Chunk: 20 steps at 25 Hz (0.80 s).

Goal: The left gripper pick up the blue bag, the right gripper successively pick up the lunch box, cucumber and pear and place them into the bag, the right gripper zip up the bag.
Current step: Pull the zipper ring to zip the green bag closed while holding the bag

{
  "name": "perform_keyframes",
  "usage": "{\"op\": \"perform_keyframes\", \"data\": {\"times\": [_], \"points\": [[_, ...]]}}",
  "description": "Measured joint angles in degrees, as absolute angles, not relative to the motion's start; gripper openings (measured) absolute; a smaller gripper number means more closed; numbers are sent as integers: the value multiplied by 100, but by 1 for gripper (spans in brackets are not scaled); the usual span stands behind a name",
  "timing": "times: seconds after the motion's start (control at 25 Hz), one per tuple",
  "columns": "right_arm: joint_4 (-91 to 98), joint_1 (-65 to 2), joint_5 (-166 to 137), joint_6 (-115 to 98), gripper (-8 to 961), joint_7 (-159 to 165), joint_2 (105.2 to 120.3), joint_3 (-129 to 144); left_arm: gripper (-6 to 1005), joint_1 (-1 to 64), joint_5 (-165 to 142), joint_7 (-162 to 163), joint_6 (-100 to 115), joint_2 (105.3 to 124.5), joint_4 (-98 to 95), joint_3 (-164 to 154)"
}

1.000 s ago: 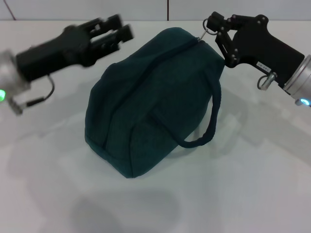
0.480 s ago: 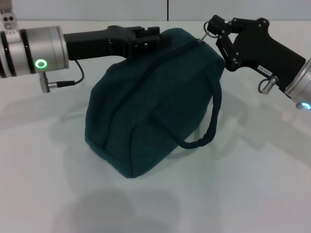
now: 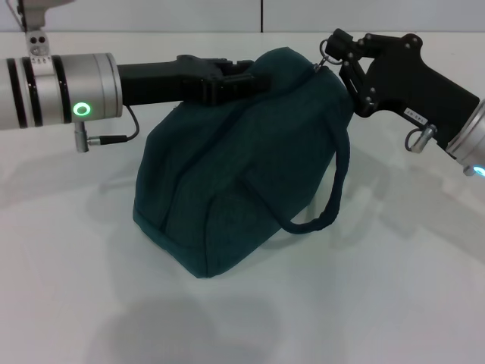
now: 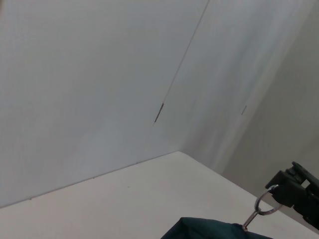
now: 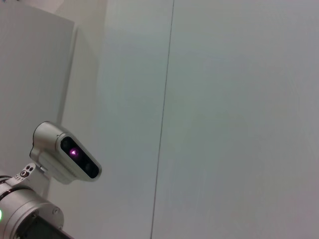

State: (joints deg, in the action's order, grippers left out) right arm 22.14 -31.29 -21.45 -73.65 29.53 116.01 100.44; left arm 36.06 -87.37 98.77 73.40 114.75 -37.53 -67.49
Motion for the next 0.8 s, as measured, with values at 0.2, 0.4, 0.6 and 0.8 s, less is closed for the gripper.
{"op": "perform_keyframes", "data": {"times": [0.2,0.4,0.6,0.8], "points": [[2214,-3119,-2144,-7399,21,2953,11601,10060,405,3545,-8796,9779,7341,11488,-3892,-6749],[2215,-3077,-2145,-7436,21,2953,11601,10066,225,3422,-8819,9566,7352,11587,-4002,-6619],[2215,-3076,-2144,-7483,22,3006,11608,10066,172,3392,-8881,9357,7434,11603,-4027,-6644],[2212,-3055,-2144,-7485,22,3117,11598,10070,123,3300,-8884,8900,7739,11635,-4034,-6612]]}}
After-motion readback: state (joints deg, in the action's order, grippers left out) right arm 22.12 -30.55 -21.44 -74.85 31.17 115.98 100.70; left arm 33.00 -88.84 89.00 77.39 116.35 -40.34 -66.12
